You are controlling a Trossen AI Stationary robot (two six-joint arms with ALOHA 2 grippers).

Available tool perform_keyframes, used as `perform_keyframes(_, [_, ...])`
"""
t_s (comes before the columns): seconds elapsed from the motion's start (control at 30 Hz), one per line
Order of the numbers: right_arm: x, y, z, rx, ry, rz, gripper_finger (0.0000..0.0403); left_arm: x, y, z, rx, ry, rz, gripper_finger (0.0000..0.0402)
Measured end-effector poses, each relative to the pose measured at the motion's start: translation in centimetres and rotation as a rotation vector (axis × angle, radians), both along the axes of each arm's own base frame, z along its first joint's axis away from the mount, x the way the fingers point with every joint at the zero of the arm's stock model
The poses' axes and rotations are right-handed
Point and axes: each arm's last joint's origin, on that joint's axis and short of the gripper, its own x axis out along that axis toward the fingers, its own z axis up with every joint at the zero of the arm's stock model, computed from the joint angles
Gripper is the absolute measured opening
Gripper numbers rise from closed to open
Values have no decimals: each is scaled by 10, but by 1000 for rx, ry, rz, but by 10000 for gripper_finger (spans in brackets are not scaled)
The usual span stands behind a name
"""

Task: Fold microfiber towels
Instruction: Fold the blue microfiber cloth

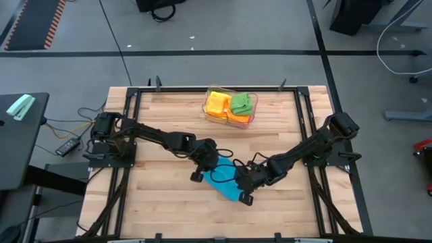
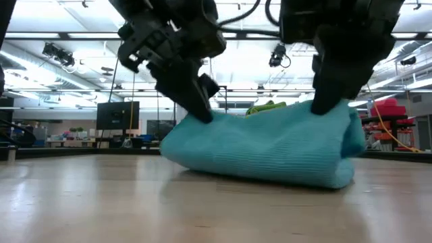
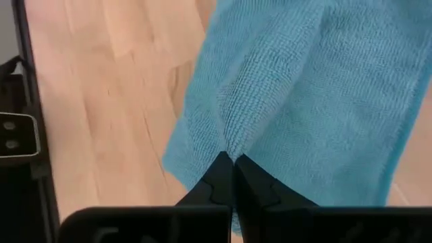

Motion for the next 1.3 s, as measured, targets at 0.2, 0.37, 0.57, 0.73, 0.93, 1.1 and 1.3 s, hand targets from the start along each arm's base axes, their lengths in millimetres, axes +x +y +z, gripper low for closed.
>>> perform_keyframes(0.2, [-7,0,1,-27,41,-8,9,8,3,11,23,-52,-16,13])
perform_keyframes(0.37, [-12,-4,1,-65,77,-21,9,10,8,14,33,-70,-12,38])
perform_keyframes(0.57, [-10,-10,2,-92,77,-47,10,11,19,13,107,-79,41,33])
perform_keyframes(0.73, [-9,-15,1,-93,80,-67,10,13,21,7,111,-68,46,19])
perform_keyframes(0.93, [-13,-21,-8,-84,114,-129,10,23,23,-14,163,-65,85,36])
perform_keyframes(1.1, [-19,-24,-17,-107,131,-164,10,27,27,-17,296,-106,125,49])
perform_keyframes(1.3, [-23,-26,-26,-91,122,-184,42,31,31,-15,320,-149,147,51])
